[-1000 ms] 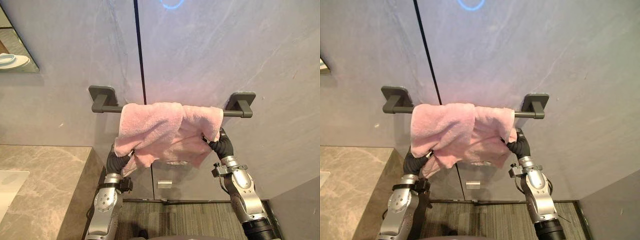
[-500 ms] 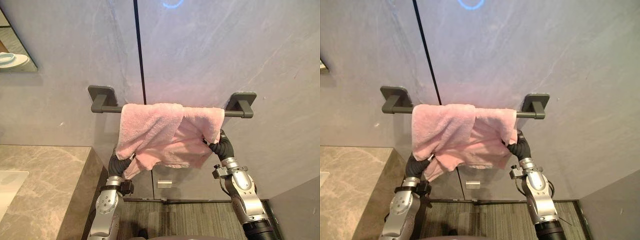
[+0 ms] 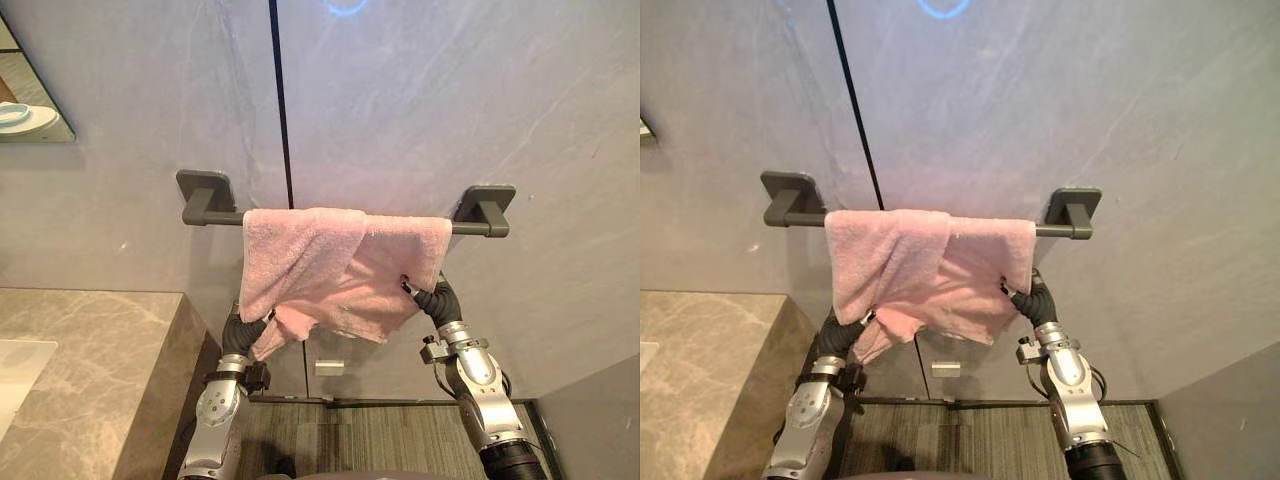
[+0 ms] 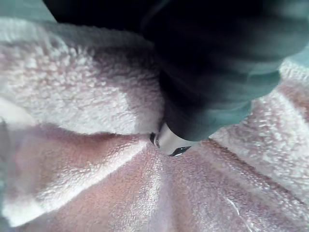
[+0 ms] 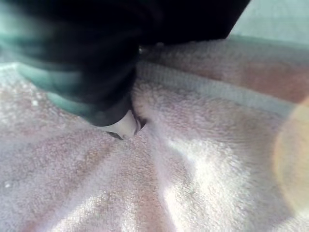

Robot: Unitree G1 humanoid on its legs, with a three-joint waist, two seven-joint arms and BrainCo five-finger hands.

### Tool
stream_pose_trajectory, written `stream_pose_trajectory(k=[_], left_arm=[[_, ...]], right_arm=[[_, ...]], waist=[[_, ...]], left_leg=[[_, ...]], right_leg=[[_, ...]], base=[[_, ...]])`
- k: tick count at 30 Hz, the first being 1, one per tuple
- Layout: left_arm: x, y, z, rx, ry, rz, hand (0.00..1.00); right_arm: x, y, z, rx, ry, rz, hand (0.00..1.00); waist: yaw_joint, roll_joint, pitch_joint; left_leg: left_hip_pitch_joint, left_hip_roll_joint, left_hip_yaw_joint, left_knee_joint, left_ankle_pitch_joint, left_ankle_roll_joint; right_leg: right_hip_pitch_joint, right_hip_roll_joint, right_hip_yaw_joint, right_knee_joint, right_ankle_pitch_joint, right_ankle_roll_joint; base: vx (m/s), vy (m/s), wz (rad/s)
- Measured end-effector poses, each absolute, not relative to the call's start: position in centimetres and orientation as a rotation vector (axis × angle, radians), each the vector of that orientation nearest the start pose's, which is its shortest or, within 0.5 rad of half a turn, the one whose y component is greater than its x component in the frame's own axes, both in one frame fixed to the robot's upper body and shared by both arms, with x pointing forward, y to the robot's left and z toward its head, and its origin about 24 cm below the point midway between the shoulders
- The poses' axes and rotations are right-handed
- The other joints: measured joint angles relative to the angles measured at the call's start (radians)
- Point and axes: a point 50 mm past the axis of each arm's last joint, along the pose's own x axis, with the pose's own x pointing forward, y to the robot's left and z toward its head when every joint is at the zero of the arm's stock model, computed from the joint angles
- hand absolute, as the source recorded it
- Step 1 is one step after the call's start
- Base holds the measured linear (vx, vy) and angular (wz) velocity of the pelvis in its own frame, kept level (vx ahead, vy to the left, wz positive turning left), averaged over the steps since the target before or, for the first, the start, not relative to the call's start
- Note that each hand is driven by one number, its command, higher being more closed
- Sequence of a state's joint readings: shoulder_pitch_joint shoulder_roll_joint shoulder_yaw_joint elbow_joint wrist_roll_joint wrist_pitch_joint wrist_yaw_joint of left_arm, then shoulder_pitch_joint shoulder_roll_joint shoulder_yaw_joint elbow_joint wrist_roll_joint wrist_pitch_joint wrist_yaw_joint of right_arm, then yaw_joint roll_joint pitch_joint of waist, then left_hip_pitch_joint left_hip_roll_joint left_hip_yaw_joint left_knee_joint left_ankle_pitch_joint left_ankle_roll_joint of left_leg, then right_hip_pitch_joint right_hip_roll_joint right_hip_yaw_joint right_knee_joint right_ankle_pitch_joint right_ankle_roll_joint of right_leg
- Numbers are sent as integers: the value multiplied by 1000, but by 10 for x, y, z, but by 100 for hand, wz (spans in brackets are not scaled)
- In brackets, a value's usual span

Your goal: Organize washtable

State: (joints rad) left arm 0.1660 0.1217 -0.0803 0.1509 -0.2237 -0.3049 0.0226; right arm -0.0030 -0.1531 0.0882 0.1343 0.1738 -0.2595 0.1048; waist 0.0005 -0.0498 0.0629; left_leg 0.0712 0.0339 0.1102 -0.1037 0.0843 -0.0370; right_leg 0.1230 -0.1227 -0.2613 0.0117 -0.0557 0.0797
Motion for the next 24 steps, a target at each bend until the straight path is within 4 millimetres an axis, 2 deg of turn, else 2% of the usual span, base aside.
stream_pose_trajectory(k=[1, 2, 3, 4, 15, 24], left_arm=[[211, 171, -1, -102, 17, 36, 100], [211, 171, -1, -102, 18, 36, 100], [211, 171, -2, -101, 20, 35, 100], [211, 170, -2, -100, 22, 33, 0], [208, 172, -8, -26, 58, 38, 0], [199, 172, -15, -17, 103, 57, 0]], right_arm=[[250, -156, 36, 13, -116, 169, 100], [250, -155, 36, 13, -116, 170, 0], [250, -154, 35, 11, -114, 170, 0], [250, -154, 32, 7, -101, 169, 0], [244, -153, 16, 16, -22, 120, 0], [224, -153, -11, -1, 109, 53, 0]], waist=[[-5, 0, 0], [-8, 0, 0], [-12, -1, 0], [-13, -1, 0], [-17, -4, 2], [-18, -2, 12]], left_leg=[[0, 0, 0, 0, -1, -1], [-1, 0, -1, 0, -1, -1], [-1, 0, -2, 0, -2, -2], [-2, 0, -2, 0, -3, -5], [-4, 1, 5, 0, -7, -3], [0, 3, 10, 0, -11, -7]], right_leg=[[0, 0, -1, -1, 0, 0], [0, 0, -1, -1, 0, 0], [1, 0, -2, -1, 0, 0], [1, 0, -2, -3, 0, 0], [3, 3, 3, -16, 5, 2], [11, 7, 4, -29, 6, 0]], base=[[0, 0, 0], [0, 0, 0], [0, 0, 0], [0, 0, 0], [1, -1, 0], [-1, -2, -1]])
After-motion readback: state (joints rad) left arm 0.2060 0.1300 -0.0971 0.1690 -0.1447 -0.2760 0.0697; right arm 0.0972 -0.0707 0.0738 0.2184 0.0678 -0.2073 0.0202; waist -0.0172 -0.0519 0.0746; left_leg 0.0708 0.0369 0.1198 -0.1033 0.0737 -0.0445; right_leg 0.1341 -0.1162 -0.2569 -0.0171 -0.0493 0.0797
